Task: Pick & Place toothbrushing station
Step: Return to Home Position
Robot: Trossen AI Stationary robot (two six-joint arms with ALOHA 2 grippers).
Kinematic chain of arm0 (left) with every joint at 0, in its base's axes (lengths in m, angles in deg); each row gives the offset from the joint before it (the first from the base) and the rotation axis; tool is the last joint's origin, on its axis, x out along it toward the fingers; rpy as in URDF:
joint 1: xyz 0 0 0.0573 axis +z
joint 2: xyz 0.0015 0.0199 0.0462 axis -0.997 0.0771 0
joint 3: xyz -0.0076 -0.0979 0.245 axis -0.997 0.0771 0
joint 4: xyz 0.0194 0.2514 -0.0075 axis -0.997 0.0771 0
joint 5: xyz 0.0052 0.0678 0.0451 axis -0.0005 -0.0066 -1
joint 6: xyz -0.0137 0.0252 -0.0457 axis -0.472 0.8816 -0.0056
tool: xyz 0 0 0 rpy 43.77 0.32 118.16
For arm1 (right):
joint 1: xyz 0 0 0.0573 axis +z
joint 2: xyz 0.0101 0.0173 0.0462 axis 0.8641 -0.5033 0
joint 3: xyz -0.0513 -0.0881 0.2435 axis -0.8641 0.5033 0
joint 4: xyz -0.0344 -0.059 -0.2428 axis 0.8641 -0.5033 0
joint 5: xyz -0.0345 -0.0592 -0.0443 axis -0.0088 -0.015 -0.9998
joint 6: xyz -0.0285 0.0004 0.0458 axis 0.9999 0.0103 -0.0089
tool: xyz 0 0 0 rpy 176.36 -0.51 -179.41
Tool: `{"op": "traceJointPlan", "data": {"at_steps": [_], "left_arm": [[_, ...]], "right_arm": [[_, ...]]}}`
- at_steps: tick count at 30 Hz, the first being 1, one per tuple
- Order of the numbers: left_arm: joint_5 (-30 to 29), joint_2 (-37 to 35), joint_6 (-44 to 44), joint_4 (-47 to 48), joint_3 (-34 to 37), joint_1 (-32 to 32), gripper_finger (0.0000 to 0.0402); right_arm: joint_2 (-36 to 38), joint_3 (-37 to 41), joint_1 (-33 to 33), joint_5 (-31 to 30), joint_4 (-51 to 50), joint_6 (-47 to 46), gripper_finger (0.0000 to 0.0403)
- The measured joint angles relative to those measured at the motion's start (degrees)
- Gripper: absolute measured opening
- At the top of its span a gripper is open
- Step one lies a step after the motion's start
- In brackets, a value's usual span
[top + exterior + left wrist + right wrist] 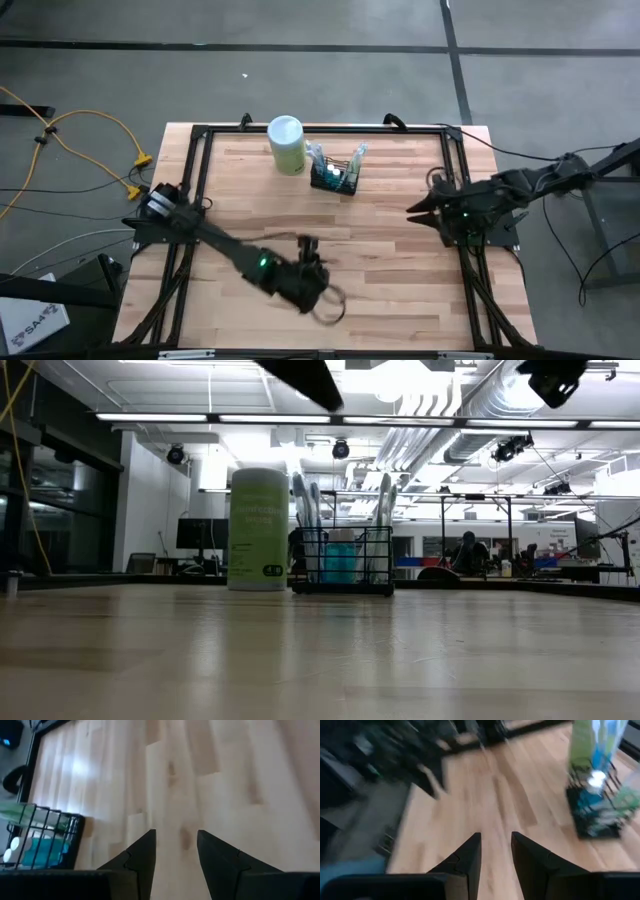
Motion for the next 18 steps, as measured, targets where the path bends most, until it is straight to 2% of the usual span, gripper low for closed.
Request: {"op": "traceJointPlan", "data": {"at_steps": [6,8,13,18], "left_arm": [[5.36,-0.07,4.1,-3.23,0.51,7.52,0.0137],[10.12,-0.07,7.21,-7.7,1.58,10.25,0.0137],[27.67,-0.07,13.83,-17.99,4.64,17.77,0.0137],[38.78,-0.04,14.66,-23.02,8.48,24.59,0.0137]], "right_arm": [[5.88,4.18,3.11,-0.87,1.01,-0.23,0.0099],[7.14,5.31,3.8,-1.64,0.52,0.35,0.0099],[7.84,6.54,5.12,-1.81,0.96,1.19,0.0099],[8.07,6.61,6.24,-1.81,0.71,2.88,0.0099]]}}
